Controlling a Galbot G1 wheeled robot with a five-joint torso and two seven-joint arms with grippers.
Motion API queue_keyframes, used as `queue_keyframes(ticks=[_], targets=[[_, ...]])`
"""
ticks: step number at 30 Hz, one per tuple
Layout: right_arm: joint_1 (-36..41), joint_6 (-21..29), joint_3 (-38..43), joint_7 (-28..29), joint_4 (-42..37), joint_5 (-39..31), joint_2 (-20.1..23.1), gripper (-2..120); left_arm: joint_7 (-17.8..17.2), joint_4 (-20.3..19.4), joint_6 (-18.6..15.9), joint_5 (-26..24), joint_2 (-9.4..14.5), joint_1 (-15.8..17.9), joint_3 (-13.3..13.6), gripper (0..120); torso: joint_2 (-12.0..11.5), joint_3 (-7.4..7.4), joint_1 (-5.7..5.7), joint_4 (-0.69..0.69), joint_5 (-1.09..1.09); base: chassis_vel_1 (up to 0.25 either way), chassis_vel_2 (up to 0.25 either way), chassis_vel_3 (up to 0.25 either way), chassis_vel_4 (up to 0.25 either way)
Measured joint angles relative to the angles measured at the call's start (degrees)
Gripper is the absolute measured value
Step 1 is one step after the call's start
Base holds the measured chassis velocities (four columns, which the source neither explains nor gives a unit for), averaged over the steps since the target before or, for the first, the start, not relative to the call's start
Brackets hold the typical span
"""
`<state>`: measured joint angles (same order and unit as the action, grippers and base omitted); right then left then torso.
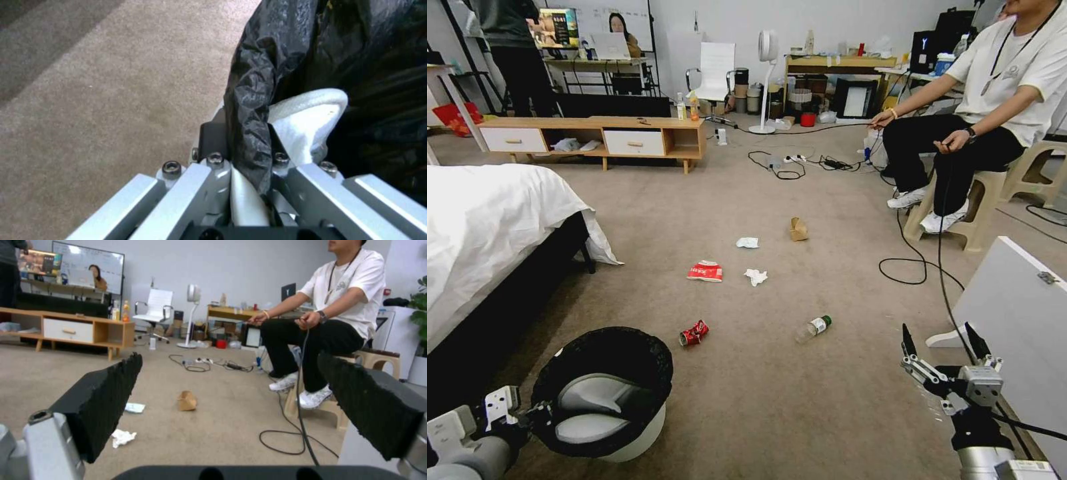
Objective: Pick up the trash bin and place the garbage on the floor into it.
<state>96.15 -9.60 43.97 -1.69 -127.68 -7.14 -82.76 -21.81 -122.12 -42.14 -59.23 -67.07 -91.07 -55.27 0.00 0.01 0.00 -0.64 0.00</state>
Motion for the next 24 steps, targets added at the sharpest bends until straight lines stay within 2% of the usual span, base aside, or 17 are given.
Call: queue_keyframes(ticks=[24], targets=[[0.7, -0.5, 0.3, -1.1, 0.0, 1.8, -0.4, 100, 0.2, -0.6, 0.0, -0.2, 0.0, -0.5, -0.3, 3, 0.0, 0.0, 0.0, 0.01, 0.0, -0.011, 0.007, 0.005, -0.006]])
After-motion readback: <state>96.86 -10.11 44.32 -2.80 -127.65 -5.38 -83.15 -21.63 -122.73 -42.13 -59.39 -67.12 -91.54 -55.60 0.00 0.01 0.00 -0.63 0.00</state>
